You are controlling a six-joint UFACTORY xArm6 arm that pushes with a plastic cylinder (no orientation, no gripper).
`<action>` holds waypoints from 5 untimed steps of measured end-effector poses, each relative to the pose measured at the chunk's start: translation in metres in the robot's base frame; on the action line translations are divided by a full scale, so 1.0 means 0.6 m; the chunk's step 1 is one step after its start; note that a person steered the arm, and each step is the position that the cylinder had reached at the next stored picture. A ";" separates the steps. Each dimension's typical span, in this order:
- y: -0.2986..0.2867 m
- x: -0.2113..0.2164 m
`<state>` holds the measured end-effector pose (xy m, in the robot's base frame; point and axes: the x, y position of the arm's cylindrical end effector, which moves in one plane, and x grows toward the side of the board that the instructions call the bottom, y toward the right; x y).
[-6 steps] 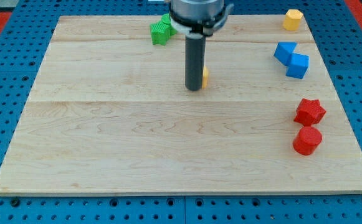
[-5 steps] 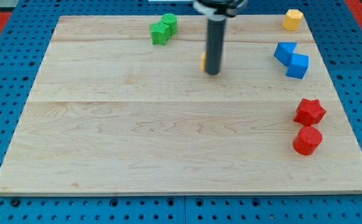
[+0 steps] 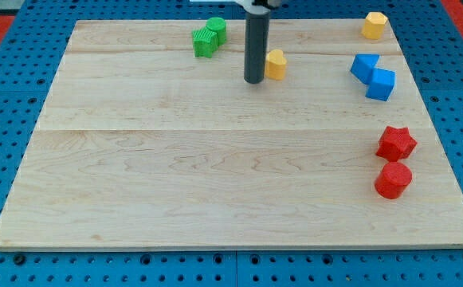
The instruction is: Place the yellow heart close to the yellow hexagon
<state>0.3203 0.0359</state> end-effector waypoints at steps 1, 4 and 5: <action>0.084 -0.012; 0.214 -0.121; 0.260 -0.121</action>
